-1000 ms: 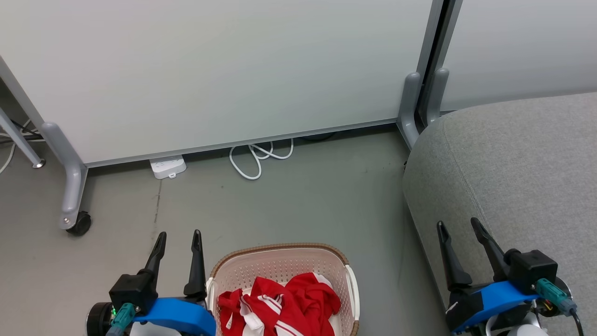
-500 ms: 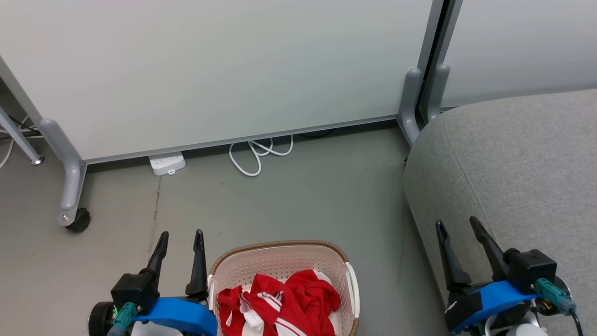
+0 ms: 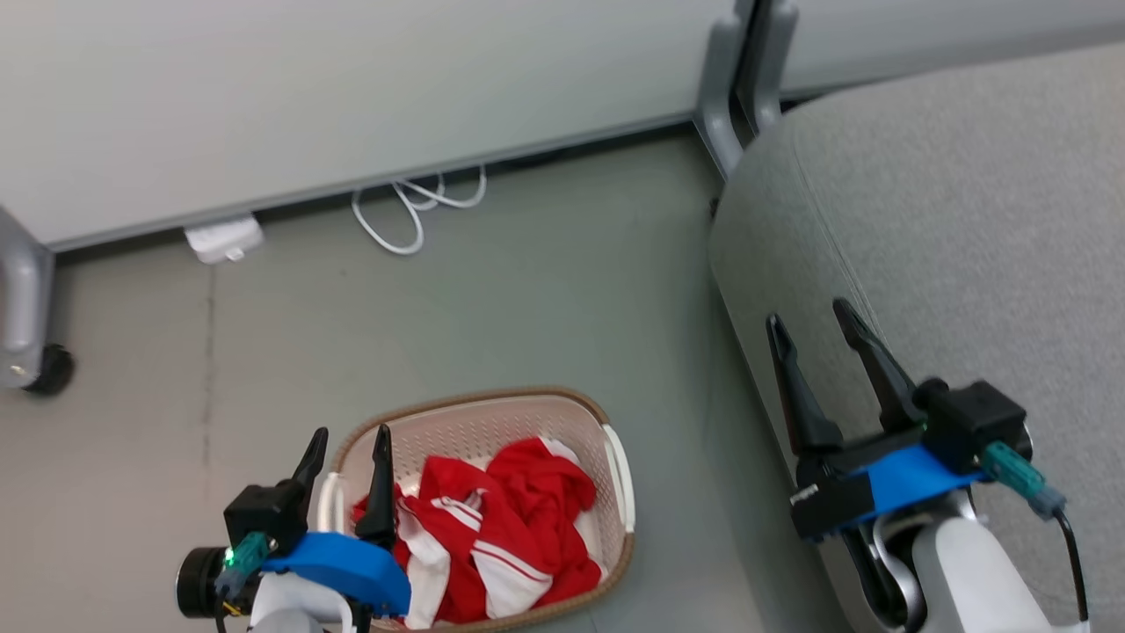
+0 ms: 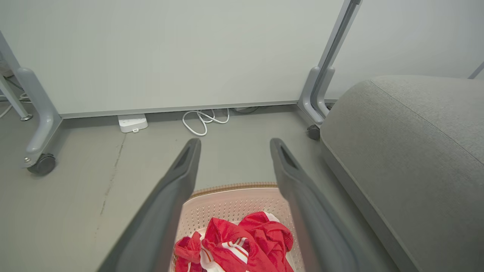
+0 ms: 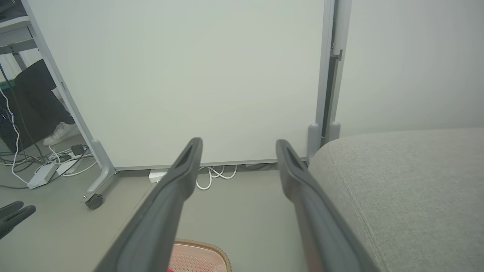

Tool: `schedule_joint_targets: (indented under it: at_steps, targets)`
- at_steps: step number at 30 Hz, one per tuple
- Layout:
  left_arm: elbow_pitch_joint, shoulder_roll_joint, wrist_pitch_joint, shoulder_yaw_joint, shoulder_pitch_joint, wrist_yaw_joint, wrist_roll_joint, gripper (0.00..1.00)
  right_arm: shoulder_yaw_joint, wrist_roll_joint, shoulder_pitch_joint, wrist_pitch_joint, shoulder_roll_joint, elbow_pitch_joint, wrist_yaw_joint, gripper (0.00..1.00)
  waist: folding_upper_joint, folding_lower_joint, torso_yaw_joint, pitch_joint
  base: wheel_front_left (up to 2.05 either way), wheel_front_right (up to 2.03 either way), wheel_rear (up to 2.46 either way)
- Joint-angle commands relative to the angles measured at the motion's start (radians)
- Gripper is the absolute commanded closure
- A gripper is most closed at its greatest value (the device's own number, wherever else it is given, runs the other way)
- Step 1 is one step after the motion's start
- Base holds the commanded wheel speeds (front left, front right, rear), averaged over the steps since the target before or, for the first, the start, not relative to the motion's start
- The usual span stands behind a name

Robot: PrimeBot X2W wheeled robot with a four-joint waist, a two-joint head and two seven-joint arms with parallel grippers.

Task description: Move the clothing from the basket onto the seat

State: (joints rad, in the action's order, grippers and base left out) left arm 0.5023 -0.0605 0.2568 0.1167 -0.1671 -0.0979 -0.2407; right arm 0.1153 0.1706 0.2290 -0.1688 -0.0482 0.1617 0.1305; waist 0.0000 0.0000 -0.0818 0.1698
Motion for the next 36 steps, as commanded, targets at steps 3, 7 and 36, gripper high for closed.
schedule_joint_targets:
  at_steps: [3, 7, 36]
  targets:
    - [0.038, -0.017, -0.017, 0.008, -0.062, -0.006, -0.005, 0.0, 0.025, 0.011, 0.063, -0.01, -0.004, -0.02, 0.0, 0.0, 0.0, 0.0, -0.094, 0.139, 0.0, 0.0, 0.0]
    - [0.108, -0.034, -0.042, 0.01, -0.144, -0.014, -0.013, 0.0, 0.061, 0.022, 0.138, -0.024, -0.004, -0.048, 0.0, 0.0, 0.0, 0.0, -0.147, 0.255, 0.0, 0.0, 0.0]
    - [0.594, -0.163, -0.251, -0.02, -0.551, 0.047, -0.068, 0.0, 0.187, 0.183, 0.296, -0.098, -0.003, -0.082, 0.0, 0.0, 0.0, 0.0, -0.328, 0.661, 0.0, 0.0, 0.0]
